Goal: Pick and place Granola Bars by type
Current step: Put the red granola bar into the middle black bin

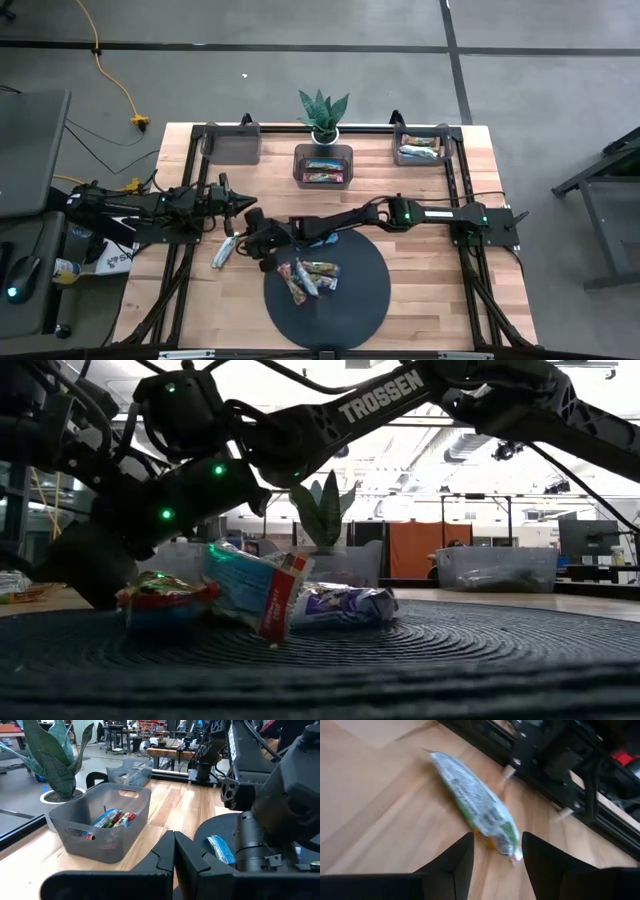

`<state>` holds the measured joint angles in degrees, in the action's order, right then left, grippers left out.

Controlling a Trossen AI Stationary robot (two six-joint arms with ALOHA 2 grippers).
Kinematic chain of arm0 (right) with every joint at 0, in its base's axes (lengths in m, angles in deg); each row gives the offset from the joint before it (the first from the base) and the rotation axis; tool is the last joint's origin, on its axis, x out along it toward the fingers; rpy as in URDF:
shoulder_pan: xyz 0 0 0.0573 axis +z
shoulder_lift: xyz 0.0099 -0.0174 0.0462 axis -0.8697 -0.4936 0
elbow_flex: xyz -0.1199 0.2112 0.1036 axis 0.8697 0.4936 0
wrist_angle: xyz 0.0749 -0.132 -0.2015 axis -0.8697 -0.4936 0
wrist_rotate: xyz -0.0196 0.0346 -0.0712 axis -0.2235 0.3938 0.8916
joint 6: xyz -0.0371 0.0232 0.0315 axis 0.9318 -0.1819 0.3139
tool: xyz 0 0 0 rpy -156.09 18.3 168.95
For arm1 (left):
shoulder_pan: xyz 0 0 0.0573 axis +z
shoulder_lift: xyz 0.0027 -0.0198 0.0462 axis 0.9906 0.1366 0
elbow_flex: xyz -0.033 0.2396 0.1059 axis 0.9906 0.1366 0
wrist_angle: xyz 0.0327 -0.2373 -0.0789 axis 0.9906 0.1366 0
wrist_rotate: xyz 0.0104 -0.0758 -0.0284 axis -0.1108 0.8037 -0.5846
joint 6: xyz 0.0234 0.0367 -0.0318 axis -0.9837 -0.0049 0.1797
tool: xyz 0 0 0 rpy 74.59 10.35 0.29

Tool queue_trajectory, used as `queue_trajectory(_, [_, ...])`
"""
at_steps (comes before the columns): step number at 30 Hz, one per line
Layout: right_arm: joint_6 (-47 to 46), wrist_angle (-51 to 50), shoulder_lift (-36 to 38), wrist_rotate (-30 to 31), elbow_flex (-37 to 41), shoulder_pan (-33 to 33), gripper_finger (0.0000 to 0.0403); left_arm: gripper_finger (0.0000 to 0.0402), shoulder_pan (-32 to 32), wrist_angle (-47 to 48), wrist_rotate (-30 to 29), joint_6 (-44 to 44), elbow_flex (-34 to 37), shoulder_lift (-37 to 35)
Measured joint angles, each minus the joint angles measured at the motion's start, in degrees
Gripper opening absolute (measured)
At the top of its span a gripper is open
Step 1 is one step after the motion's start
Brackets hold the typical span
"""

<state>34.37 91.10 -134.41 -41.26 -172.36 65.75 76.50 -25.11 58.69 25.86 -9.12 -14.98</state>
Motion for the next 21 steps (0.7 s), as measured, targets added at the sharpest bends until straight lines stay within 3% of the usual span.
queue_trajectory(4, [-0.08,0.17,0.00,3.47,0.00,-0.43,0.0149,0.0001,0.00,0.01,0.01,-0.01,0.00,0.00])
queue_trajectory(21, [-4.31,-3.73,-0.29,4.56,-2.44,0.02,0.0149,0.0001,0.00,-0.01,0.00,0.00,-0.01,0.00])
